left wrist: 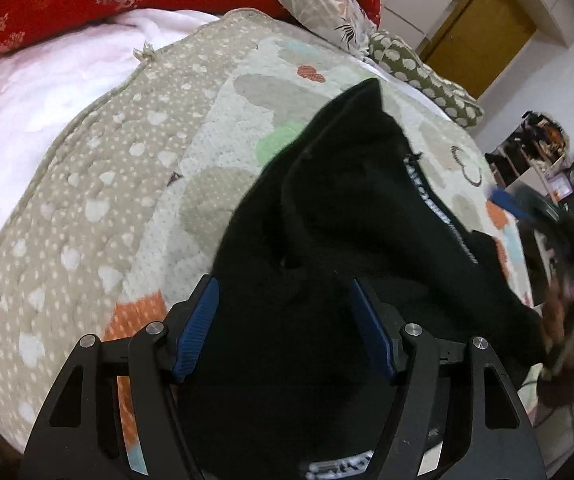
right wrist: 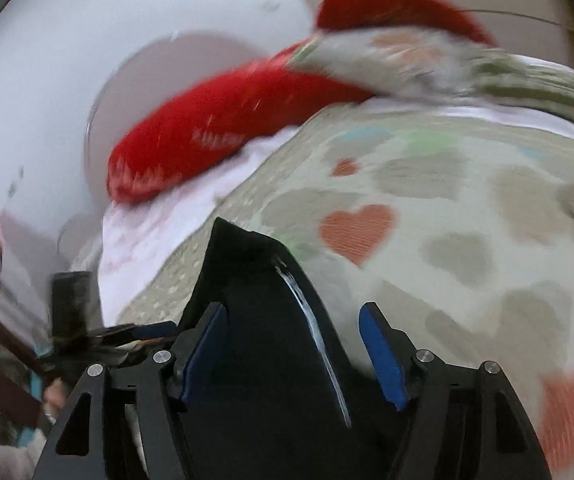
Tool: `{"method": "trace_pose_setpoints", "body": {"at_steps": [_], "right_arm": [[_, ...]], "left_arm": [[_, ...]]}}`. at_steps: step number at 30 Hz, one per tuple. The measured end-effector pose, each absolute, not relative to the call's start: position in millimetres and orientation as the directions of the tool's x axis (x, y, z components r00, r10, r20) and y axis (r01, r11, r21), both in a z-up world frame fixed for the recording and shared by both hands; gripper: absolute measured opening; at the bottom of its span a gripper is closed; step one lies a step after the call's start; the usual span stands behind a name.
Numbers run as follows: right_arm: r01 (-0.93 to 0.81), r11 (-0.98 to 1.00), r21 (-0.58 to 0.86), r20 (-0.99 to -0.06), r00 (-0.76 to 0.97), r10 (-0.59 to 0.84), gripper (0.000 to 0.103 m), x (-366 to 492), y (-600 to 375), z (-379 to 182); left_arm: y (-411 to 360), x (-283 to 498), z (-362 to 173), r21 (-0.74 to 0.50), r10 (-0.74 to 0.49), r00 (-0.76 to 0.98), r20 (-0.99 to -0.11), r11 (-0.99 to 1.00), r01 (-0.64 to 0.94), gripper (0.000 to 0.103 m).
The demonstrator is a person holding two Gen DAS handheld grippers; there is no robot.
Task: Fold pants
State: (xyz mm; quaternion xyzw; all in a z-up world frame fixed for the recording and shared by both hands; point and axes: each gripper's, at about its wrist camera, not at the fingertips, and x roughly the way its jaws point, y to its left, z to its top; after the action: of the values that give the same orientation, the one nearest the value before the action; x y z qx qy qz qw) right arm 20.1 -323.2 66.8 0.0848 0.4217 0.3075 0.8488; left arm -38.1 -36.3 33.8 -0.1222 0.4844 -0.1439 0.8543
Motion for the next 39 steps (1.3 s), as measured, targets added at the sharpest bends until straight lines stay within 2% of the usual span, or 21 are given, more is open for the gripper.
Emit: {"method": "trace_pose_setpoints", "body": {"at_steps": [1,2,4,6,8,10,11,16,21,23,27,29,32,34,36,37,39], "right_arm": [[-0.477,0.782,0.402,-0.678,0.418,0.604,0.078,38,-307,56],[-0.49,0.766,0.416,-0.685,0.385,0.619,0.082,54,-296,47],[-0.474,0.758,0.448,-0.715,0.319,0.622,0.082,82,-276,21],[-0.46,0.73,0.506,-0.719,0.242,0.651,0.076,92,-263,2],[-0.465,0.708,0.531,-0.694,0.24,0.678,0.029,93,-257,-3],[-0.485,0.731,0.48,-0.701,0.289,0.652,0.012,93,-251,4],[-0.484,0.74,0.466,-0.7,0.31,0.643,0.011,92,-251,11],[-0.517,0.745,0.423,-0.646,0.404,0.647,0.011,83,-247,73],[-0.555,0.743,0.374,-0.585,0.481,0.653,0.011,25,-241,129],[-0.568,0.732,0.376,-0.583,0.469,0.663,0.011,-8,-230,129],[-0.598,0.713,0.366,-0.632,0.403,0.662,0.011,-54,-190,92],[-0.544,0.693,0.474,-0.649,0.315,0.692,0.018,-66,-172,53],[-0.468,0.704,0.534,-0.737,0.151,0.659,0.023,-76,-151,7],[-0.476,0.68,0.557,-0.701,0.169,0.693,0.025,-91,-165,16],[-0.469,0.626,0.623,-0.63,0.173,0.757,0.036,-104,-193,33],[-0.464,0.618,0.635,-0.611,0.189,0.769,0.047,-109,-207,37],[-0.449,0.68,0.579,-0.619,0.302,0.726,0.049,-127,-253,47]], "left_arm": [[-35,-35,33,-0.338,-0.355,0.492,-0.795,0.933,0.127,0.067],[-33,-30,32,-0.325,-0.342,0.494,-0.799,0.937,0.123,0.067],[-29,-21,28,-0.32,-0.339,0.487,-0.805,0.939,0.125,0.067],[-29,-11,22,-0.317,-0.348,0.469,-0.812,0.937,0.145,0.067],[-33,-3,18,-0.297,-0.343,0.46,-0.819,0.939,0.171,0.067],[-37,7,18,-0.273,-0.327,0.463,-0.824,0.945,0.181,0.067],[-38,13,19,-0.261,-0.315,0.462,-0.829,0.949,0.178,0.067],[-37,32,42,-0.217,-0.27,0.501,-0.822,0.963,0.163,0.067],[-4,-18,82,-0.316,-0.323,0.604,-0.729,0.941,0.123,0.07],[10,-39,83,-0.342,-0.315,0.616,-0.722,0.937,0.079,0.07],[44,-75,71,-0.312,-0.201,0.62,-0.759,0.947,-0.074,0.07],[68,-81,61,-0.38,-0.215,0.607,-0.766,0.911,-0.158,0.07],[86,-95,63,-0.43,-0.207,0.624,-0.753,0.874,-0.229,0.069],[83,-100,70,-0.435,-0.217,0.634,-0.742,0.876,-0.209,0.069],[73,-102,77,-0.439,-0.239,0.641,-0.729,0.882,-0.17,0.069],[67,-101,79,-0.439,-0.248,0.641,-0.726,0.885,-0.155,0.069],[53,-98,79,-0.437,-0.272,0.629,-0.729,0.891,-0.121,0.069]]}}
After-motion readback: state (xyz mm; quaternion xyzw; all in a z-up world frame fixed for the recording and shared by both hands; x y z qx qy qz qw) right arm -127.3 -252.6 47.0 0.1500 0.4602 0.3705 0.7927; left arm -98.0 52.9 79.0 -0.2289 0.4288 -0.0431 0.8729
